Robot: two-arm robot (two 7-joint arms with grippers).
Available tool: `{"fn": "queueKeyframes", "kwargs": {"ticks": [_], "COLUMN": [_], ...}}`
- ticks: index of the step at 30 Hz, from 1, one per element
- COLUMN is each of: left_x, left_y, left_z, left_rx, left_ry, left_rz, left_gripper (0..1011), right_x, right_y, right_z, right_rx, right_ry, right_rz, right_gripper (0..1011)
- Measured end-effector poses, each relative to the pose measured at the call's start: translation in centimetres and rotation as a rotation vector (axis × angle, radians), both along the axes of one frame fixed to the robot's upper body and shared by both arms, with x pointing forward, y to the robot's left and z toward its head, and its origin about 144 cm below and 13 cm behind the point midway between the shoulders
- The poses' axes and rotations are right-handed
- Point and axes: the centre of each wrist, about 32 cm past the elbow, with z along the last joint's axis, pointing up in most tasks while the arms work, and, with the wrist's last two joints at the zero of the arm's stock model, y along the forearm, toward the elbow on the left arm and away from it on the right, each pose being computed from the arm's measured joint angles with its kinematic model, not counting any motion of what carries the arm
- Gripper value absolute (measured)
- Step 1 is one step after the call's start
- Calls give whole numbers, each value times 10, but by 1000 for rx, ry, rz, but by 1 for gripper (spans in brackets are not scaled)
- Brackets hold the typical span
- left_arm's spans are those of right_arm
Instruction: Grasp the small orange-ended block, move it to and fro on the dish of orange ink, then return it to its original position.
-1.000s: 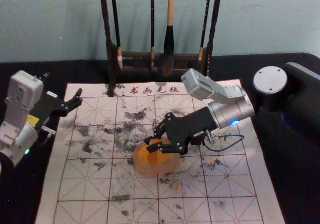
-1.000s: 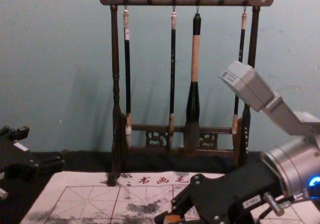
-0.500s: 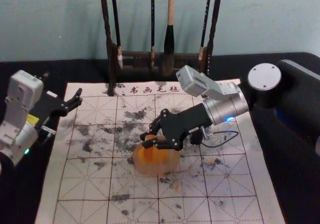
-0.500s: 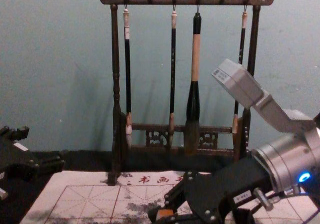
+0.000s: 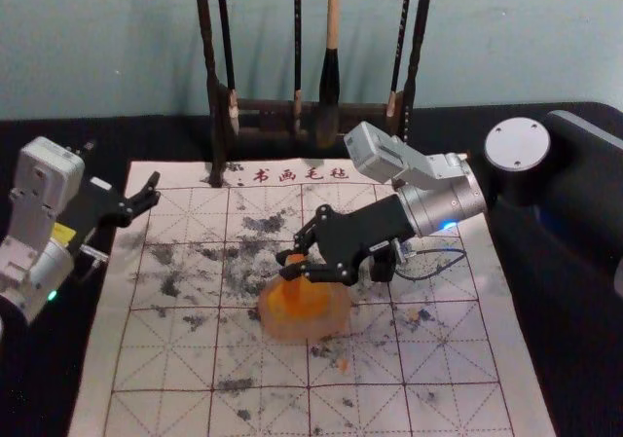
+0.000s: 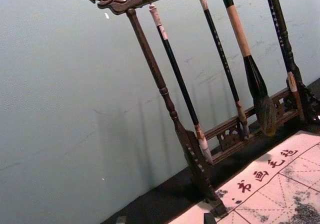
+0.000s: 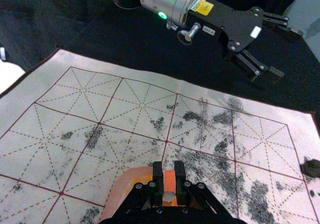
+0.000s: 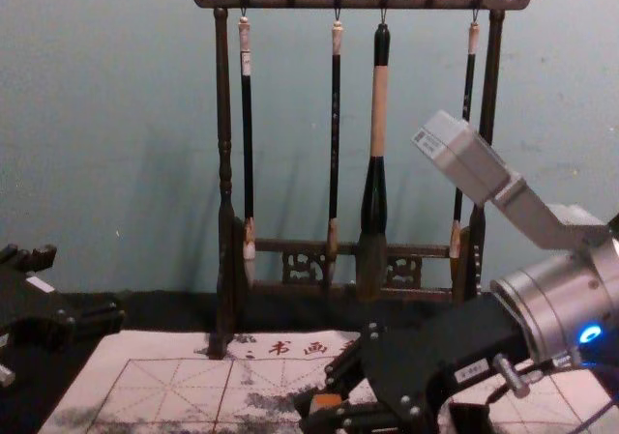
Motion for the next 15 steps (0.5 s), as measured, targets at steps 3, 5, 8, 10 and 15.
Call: {"fn": "queueKeyframes", "kwargs": {"ticks": [3, 5, 8, 10, 15], "left_x": [0, 0, 0, 0, 0], "left_y": [0, 0, 0, 0, 0], "left_z": [0, 0, 0, 0, 0], "left_rx": [0, 0, 0, 0, 0], "left_ry": [0, 0, 0, 0, 0], "left_rz": [0, 0, 0, 0, 0], "left_gripper": [1001, 1001, 1001, 1001, 1001], "right_x": [0, 0, -1, -1, -2], "right_y": [-2, -4, -6, -7, -10], "right_z": [1, 2, 2, 2, 2], "right_rx": [-4, -5, -8, -9, -11], "right_ry": [-5, -7, -8, -8, -8], "right_rz": [-6, -10, -16, -19, -25], "right_gripper": [134, 134, 134, 134, 134]}}
